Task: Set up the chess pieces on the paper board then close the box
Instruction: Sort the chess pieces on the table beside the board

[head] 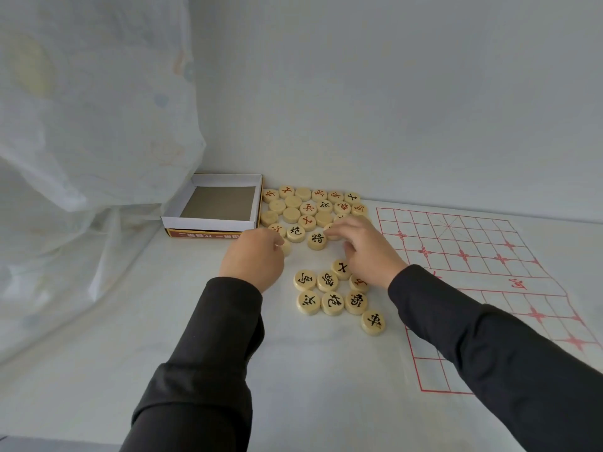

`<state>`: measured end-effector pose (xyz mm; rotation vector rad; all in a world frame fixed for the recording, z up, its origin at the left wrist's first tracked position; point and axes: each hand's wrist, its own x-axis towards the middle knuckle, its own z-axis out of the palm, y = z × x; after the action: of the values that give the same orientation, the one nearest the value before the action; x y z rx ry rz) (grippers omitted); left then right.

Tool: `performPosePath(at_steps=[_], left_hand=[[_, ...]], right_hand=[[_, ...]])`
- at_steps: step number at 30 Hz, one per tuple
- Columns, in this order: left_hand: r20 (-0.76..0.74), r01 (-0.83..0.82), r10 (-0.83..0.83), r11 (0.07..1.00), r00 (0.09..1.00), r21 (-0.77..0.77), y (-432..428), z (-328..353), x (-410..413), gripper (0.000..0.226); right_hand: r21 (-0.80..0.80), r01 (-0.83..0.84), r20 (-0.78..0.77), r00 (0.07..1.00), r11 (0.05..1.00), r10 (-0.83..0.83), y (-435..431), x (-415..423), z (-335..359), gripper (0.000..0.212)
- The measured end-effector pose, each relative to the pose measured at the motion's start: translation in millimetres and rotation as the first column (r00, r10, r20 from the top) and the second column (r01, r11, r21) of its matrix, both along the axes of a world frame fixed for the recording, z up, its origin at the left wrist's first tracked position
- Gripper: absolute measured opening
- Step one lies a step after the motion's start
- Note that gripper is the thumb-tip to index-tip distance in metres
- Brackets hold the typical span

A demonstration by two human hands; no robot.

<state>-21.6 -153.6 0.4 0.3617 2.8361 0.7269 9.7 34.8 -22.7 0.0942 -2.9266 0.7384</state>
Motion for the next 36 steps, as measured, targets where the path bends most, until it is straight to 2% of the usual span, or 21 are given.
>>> performPosePath(at_steps=[4,7,10,15,17,20,25,33,36], left_hand=[[0.03,0.024,-0.023,1.0,0.999,-0.003,-2.2,0.4,1.6,0.039],[0.063,0.052,-0.049,0.998,0.997,-0.045,-2.7,2.3,1.6,0.041],[0.093,0.069,-0.062,0.995,0.994,-0.074,-3.1,3.7,1.0,0.043],[0.141,0.061,-0.053,0.997,0.989,-0.052,-8.6,6.6,-1.7,0.05],[0.152,0.065,-0.054,0.995,0.987,-0.073,-11.0,10.6,-2.6,0.05],[0.155,0.046,-0.029,0.993,0.987,-0.104,-13.3,13.4,-5.4,0.048],[0.151,-0.005,0.022,0.994,0.988,-0.112,-15.8,10.1,-8.9,0.043],[0.156,0.015,0.008,0.99,0.988,-0.14,-10.4,6.6,-9.6,0.044],[0.153,0.02,0.003,0.989,0.988,-0.149,-7.9,6.1,-8.2,0.045]], right_hand=[[0.208,-0.119,0.025,0.993,0.971,0.116,-9.1,-5.5,-5.2,0.052],[0.2,-0.107,0.001,0.994,0.974,0.109,-8.4,-2.6,-5.1,0.049],[0.123,-0.107,-0.018,0.994,0.987,0.11,-7.3,6.8,-3.4,0.04],[-0.148,-0.027,0.04,0.999,0.989,0.033,-15.3,7.9,5.4,0.033],[-0.176,-0.003,0.048,0.999,0.984,0.012,-23.7,0.7,10.9,0.028],[-0.126,-0.028,0.084,0.996,0.992,0.039,-40.4,-14.4,15.1,0.026],[0.053,-0.141,0.188,0.974,0.989,0.129,-65.1,-30.7,10.5,0.036],[0.125,-0.172,0.144,0.978,0.977,0.154,-57.0,-28.6,7.4,0.024],[0.115,-0.141,0.175,0.977,0.983,0.119,-51.2,-25.5,9.5,0.024]])
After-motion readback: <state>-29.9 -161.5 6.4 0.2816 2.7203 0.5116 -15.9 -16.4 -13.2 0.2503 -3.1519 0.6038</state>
